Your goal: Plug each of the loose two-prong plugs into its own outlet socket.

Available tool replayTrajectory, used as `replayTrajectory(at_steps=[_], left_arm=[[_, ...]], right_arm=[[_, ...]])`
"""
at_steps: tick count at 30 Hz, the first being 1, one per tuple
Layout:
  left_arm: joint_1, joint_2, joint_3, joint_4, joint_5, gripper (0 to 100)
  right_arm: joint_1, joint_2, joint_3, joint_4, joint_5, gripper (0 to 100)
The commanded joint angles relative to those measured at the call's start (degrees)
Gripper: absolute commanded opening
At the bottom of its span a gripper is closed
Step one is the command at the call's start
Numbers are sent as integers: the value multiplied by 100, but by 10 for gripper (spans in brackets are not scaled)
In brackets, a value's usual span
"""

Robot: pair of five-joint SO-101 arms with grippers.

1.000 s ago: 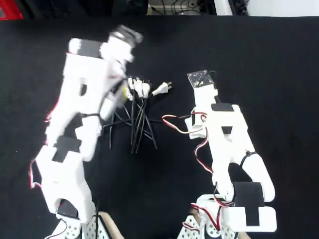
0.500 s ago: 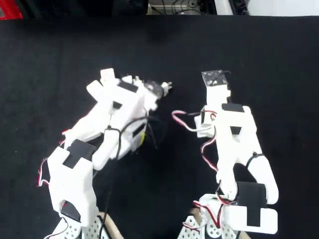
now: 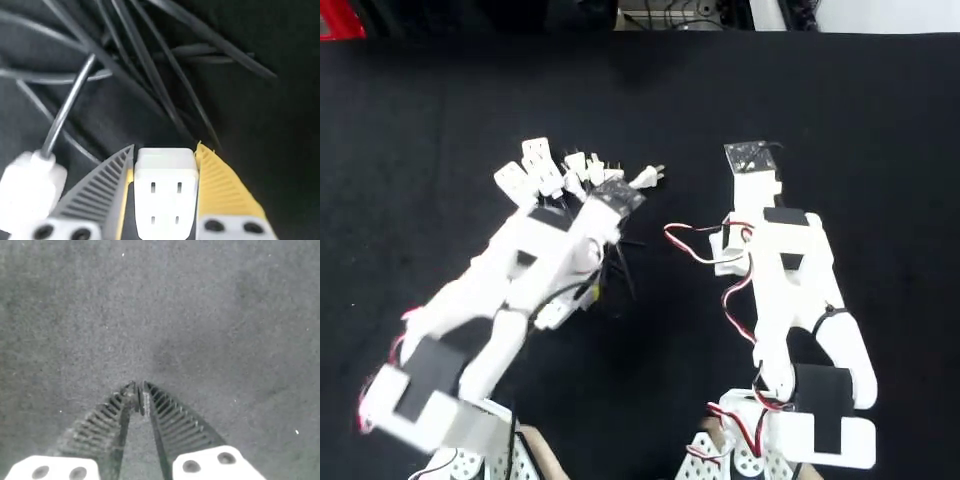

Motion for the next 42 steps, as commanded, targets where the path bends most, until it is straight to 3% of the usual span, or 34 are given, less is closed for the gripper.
replayTrajectory(at_steps=[1, 4, 10, 17, 23, 28, 31, 35, 42], left_arm=[[-92, -1125, 848, 35, -202, 34], [-215, -1143, 919, 202, -633, 34], [-321, -774, 673, 220, -615, 45], [-462, -756, 251, 211, -299, 182], [-1051, -756, 110, 246, 659, 382], [-1174, -756, 136, 264, 580, 392], [-1182, -844, 31, 721, 571, 392], [-1464, -1881, 145, 1292, 624, 391], [-2765, -4879, 1367, 1380, 923, 391]], right_arm=[[62, -40, -365, 53, -53, 14], [53, -40, -365, 53, -53, 14], [53, -40, -347, 44, -53, 15], [-316, -40, -259, 53, 273, 15], [-352, -40, -268, 53, 299, 16], [-352, -40, -268, 53, 387, 75], [-352, -40, -268, 35, 396, 125], [-334, -4, -295, 26, 360, 132], [-422, 4, -514, 44, 308, 95]])
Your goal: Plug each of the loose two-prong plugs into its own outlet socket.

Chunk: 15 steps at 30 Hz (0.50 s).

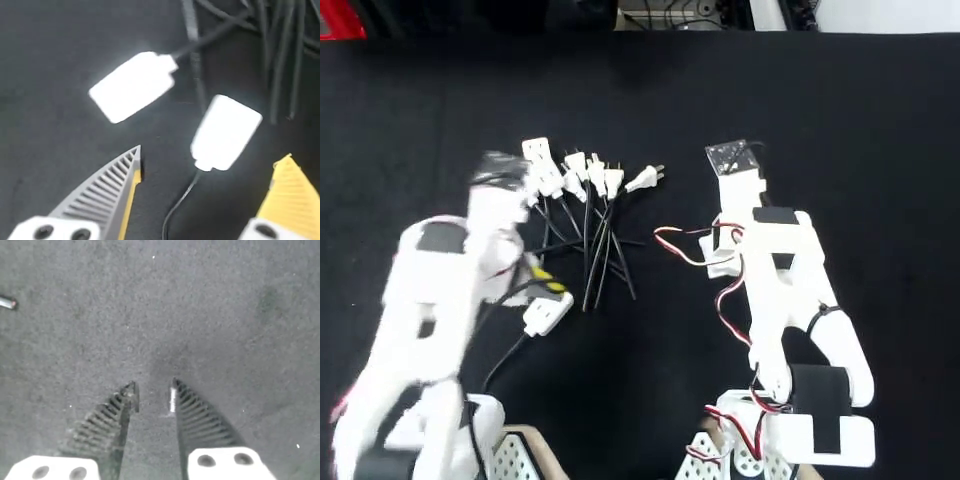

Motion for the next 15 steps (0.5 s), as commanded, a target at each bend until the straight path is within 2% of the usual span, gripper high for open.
replayTrajectory(at_steps=[1, 7, 15], left_arm=[[-857, -2171, 725, 70, 220, 391], [-1930, -4352, 1886, 70, 334, 391], [-2158, -5723, 2800, 26, 334, 391]], right_arm=[[-176, 4, -576, 44, -132, 95], [-659, 4, -1103, 44, -352, 95], [-1556, 418, -1912, -35, -352, 44]])
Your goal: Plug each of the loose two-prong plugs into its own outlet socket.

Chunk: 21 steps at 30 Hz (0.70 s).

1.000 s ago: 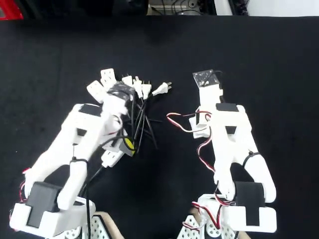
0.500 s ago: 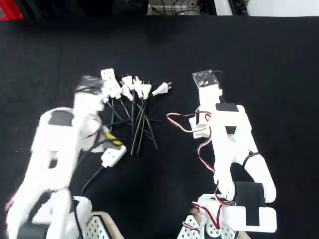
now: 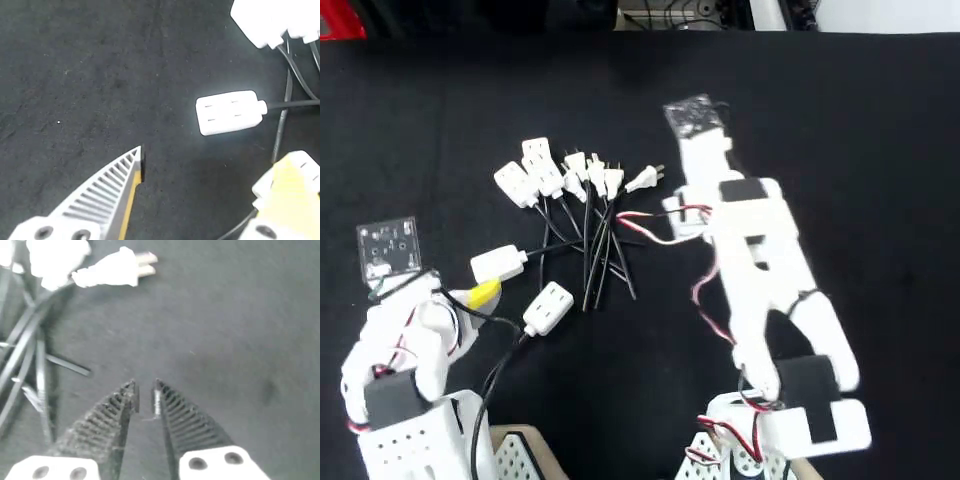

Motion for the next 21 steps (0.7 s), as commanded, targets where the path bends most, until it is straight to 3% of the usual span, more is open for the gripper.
replayTrajectory(at_steps=[1, 6, 16, 21], left_arm=[[-84, -519, 295, -26, 53, 391], [-92, -897, 1086, -519, 26, 391], [-400, -1582, 2035, -853, -290, 392], [-453, -1565, 2334, -949, -782, 392]], right_arm=[[-536, 259, -664, -35, -79, 49], [-738, 1147, -1578, -88, -1398, 88], [-765, 2492, -2958, 563, -1336, 99], [-563, 2492, -3064, 141, -2286, 99]])
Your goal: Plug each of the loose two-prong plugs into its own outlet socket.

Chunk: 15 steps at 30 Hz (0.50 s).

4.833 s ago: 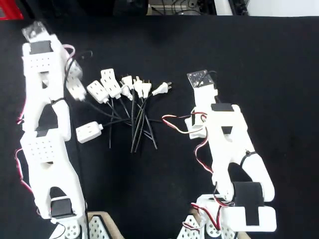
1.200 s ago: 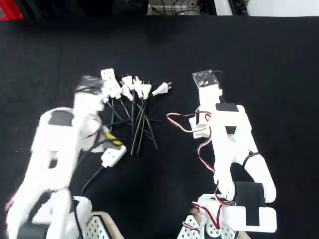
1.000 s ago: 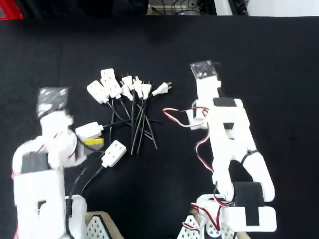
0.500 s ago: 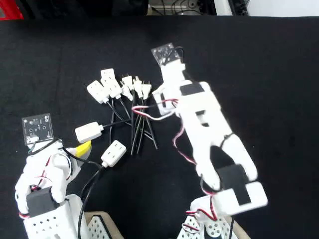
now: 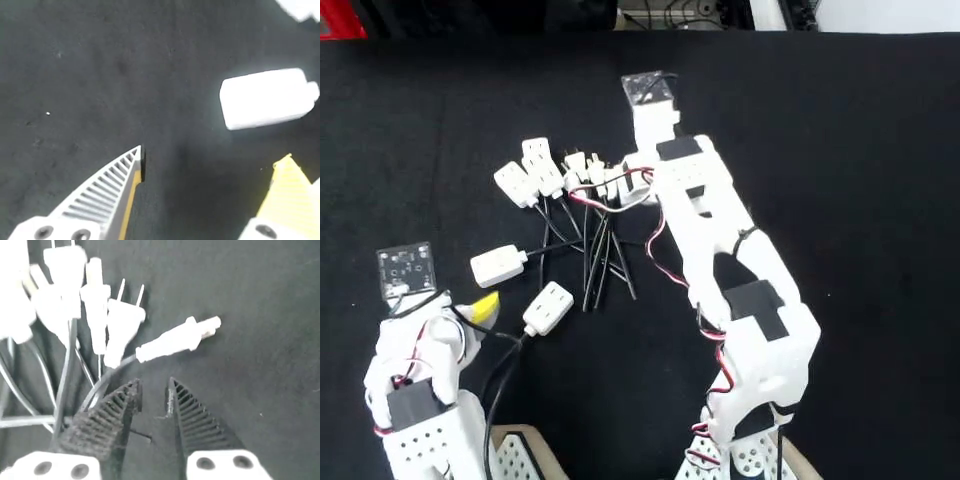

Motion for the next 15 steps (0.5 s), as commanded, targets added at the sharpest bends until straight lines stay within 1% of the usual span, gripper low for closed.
replayTrajectory(at_steps=[1, 4, 9, 15], left_arm=[[-92, -26, 92, -97, -457, 392], [-75, -26, 136, -97, -774, 392], [-66, -26, 189, -97, -905, 392], [-66, -26, 198, -88, -976, 392]], right_arm=[[246, -48, -382, -237, -668, 99], [352, -48, -444, -264, -1046, 100], [527, -4, -444, -299, -1204, 107], [527, 163, -444, -791, -2602, 238]])
